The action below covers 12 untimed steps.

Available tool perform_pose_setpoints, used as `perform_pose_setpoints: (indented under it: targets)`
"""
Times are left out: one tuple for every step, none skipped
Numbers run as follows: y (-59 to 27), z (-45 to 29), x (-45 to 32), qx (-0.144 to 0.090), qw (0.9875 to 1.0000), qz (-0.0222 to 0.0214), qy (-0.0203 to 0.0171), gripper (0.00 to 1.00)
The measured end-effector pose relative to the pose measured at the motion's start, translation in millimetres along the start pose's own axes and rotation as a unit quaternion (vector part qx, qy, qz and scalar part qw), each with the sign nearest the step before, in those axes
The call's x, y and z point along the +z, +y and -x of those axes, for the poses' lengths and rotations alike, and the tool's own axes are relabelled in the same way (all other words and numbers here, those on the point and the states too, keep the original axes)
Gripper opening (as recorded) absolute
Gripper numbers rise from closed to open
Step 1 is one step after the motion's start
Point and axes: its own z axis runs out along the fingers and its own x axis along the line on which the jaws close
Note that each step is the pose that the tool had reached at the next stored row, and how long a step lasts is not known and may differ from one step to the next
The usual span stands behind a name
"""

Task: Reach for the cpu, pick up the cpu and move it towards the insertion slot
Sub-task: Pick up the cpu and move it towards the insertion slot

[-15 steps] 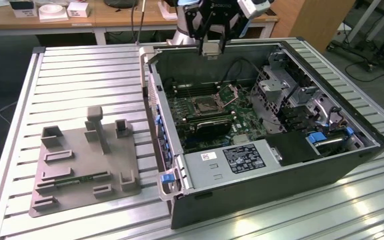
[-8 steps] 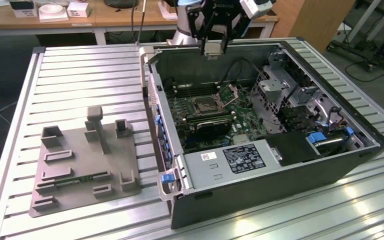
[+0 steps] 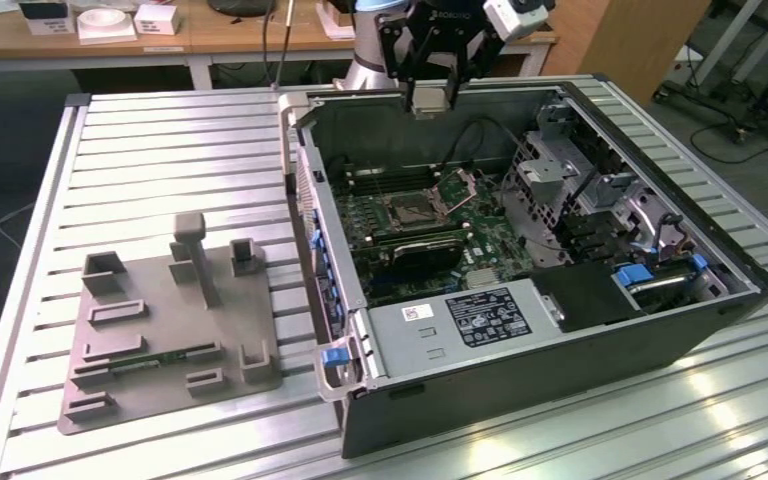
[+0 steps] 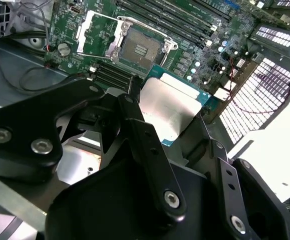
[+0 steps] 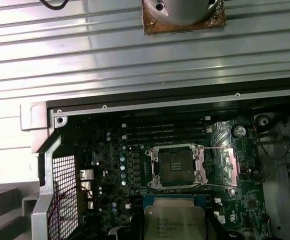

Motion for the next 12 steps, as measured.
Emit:
perform_pose_setpoints:
  targets:
    - [0.1, 0.6, 0.3, 0.0, 1.0, -0.0001, 0.0, 0.55]
    - [0.1, 1.0, 0.6, 0.0, 1.0, -0.0001, 0.0, 0.55]
    - [0.1, 1.4, 0.6, 0.0, 1.0, -0.0003, 0.0, 0.55]
    - [0.1, 1.7, 0.7, 0.0, 1.0, -0.0004, 0.0, 0.55]
    - [0.2, 2.1, 0.8, 0.0, 1.0, -0.0005, 0.0, 0.55]
    - [0.2, 2.7, 0.9, 0.0, 1.0, -0.0006, 0.0, 0.55]
    - [0.3, 3.4, 0.9, 0.0, 1.0, -0.0007, 0.0, 0.55]
    - [0.4, 4.1, 1.0, 0.0, 1.0, -0.0007, 0.0, 0.55]
    - [0.4, 4.1, 1.3, 0.0, 1.0, -0.0008, -0.0001, 0.55]
    - [0.3, 4.1, 1.7, -0.003, 1.0, -0.0015, -0.0001, 0.55]
    - [0.3, 4.1, 2.1, -0.007, 1.0, -0.0025, 0.0001, 0.55]
    - [0.3, 4.1, 2.6, -0.012, 0.9999, -0.0038, 0.0002, 0.55]
